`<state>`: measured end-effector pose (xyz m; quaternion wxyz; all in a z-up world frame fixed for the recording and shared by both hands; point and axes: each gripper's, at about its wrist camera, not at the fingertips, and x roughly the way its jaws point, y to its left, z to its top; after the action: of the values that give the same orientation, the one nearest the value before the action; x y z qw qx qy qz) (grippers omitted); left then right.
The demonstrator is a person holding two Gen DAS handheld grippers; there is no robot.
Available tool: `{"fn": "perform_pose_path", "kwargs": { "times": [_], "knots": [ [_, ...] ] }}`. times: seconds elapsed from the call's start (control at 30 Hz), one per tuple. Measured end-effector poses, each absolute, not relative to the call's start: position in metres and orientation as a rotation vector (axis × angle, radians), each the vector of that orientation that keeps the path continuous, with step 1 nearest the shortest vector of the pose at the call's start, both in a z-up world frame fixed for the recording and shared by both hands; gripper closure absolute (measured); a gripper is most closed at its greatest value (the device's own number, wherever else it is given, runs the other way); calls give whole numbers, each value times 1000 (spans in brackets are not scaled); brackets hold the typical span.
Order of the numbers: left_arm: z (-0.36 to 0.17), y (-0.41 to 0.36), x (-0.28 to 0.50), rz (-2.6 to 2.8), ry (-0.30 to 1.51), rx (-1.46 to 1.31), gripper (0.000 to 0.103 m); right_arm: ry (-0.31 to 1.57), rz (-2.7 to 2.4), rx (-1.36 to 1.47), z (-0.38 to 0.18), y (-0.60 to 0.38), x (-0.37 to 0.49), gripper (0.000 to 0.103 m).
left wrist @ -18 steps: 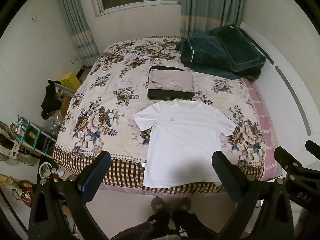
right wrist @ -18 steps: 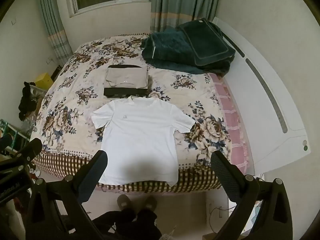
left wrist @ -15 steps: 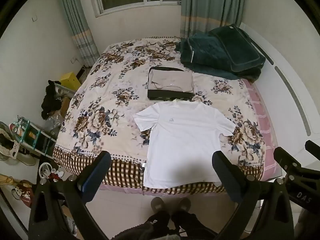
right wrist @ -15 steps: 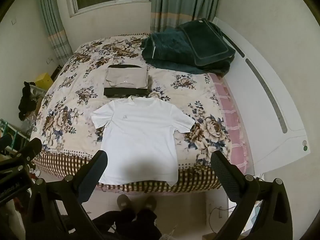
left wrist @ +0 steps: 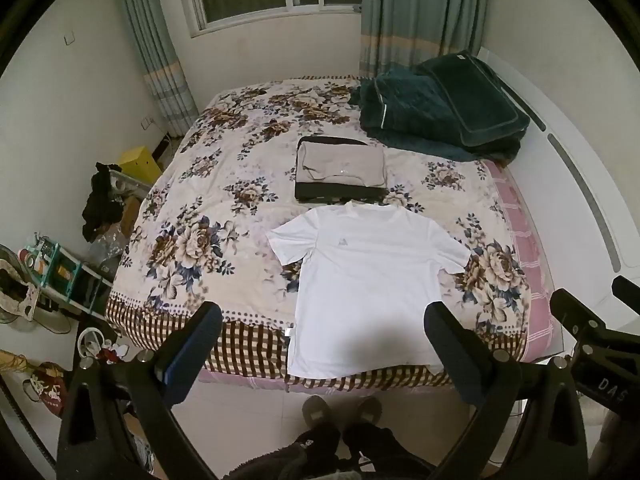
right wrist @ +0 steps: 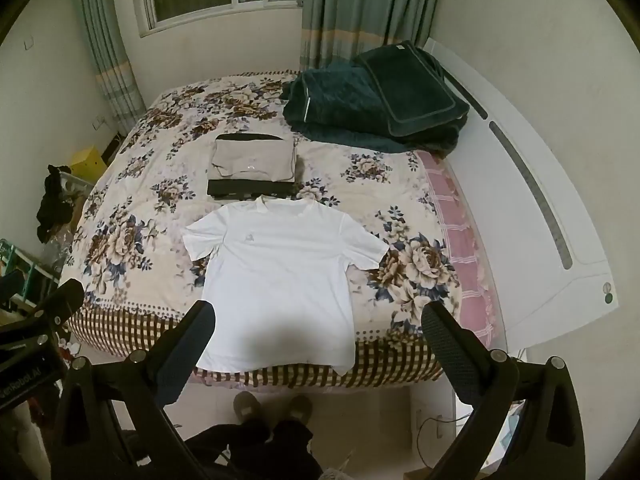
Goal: Fold small clothes
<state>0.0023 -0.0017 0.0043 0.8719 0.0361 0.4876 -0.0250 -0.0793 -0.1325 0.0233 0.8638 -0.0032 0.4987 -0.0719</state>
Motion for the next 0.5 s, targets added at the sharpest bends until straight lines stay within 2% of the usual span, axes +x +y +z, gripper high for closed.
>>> {"fn": "perform_pose_path", "kwargs": {
  "times": [0.5],
  "knots": [
    [22,-10,12,-57,1005,77,0,1038,-153,-10,32,-134,-76,0]
  ]
}}
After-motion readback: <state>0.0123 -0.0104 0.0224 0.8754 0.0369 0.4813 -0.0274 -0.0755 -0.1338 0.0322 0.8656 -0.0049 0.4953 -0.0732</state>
